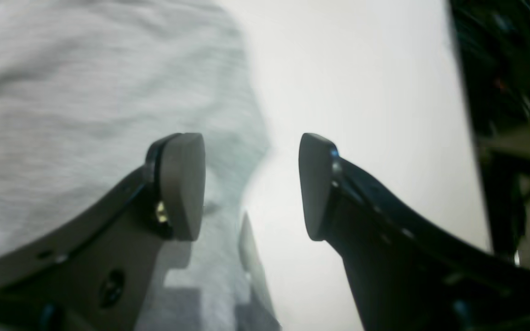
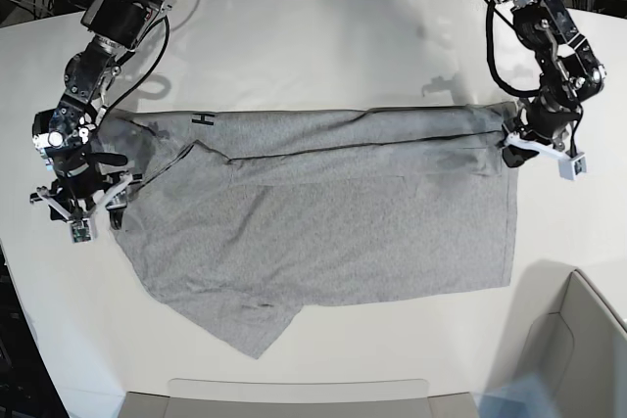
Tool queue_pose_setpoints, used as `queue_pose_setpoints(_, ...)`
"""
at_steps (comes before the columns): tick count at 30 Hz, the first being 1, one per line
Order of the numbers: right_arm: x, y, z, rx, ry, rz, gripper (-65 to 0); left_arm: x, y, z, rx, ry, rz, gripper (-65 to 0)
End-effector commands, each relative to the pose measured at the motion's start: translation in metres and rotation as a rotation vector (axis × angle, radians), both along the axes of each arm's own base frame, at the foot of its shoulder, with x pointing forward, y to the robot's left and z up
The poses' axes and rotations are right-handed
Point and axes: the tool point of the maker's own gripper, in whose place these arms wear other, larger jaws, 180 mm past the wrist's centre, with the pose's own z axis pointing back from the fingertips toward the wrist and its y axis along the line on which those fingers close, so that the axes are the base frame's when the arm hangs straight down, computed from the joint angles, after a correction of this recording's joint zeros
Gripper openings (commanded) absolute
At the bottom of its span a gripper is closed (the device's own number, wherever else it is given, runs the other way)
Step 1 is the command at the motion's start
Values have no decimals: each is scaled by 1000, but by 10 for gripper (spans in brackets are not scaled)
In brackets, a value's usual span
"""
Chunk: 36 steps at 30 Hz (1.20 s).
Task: Fold the T-shirt properly
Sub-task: 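Release the shoulder with the right gripper and move it outward, then regrasp the shirt's shoulder edge with the right gripper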
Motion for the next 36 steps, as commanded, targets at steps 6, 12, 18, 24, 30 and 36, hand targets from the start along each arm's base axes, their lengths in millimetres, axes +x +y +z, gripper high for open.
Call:
queue_pose_setpoints(6, -41, -56, 2, 75, -40, -157, -329, -9, 2, 13, 47, -30, -14, -444)
queue_pose_setpoints(12, -85, -99, -20, 134, 10, -350, -329, -15, 2, 17, 68, -31, -21, -444)
queue_pose_setpoints(18, -113, -107, -61, 169, 266, -401, -329, -22, 1, 12, 67, -13, -22, -443)
queue_pose_setpoints(24, -112, -95, -76, 209, 306, -389, -329, -33, 1, 4, 65, 18, -21, -444)
queue_pose_setpoints(30, -109, -100, -53, 160, 252, -403, -329, -38, 0, 1, 58, 27, -23, -445)
queue_pose_setpoints(36, -107, -106, -37, 149, 279, -435, -329, -38, -1, 1, 60, 27, -28, -445)
